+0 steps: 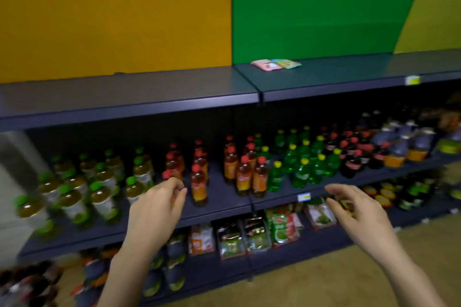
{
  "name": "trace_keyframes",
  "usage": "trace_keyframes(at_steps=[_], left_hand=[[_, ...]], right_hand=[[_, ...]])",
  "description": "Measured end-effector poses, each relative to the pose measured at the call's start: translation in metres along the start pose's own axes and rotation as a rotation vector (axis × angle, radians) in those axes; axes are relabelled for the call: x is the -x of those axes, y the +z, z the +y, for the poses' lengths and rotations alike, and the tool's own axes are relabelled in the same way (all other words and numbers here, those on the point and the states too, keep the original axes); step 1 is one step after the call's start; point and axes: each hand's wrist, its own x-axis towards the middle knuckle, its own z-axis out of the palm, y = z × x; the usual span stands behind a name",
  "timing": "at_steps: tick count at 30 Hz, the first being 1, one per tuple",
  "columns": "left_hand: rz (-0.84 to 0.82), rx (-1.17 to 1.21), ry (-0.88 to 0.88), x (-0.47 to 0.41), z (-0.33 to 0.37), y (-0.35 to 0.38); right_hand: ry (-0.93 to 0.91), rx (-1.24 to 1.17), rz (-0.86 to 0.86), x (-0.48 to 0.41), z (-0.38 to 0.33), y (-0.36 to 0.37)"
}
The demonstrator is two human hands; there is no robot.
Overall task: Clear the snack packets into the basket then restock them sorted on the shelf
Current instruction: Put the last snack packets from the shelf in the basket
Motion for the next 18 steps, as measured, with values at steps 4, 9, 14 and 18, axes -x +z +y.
trace_keyframes(at_steps=[4, 9, 14, 18], left_hand=[[-0.023, 0.038, 0.035, -0.016, 0.073, 0.039], [-0.009, 0.074, 0.055, -0.034, 0.142, 0.076], [0.068, 0.058, 0.076, -0.072, 0.184, 0.087], [0.134, 0.032, 0.090, -0.121, 0.200, 0.093]], right_hand=[[0.034, 0.039, 0.004, -0.019, 0.055, -0.040], [-0.023, 0.053, -0.038, -0.058, 0.098, -0.066], [-0.132, 0.035, -0.044, -0.113, 0.112, -0.073], [-0.227, 0.003, -0.008, -0.174, 0.113, -0.069]])
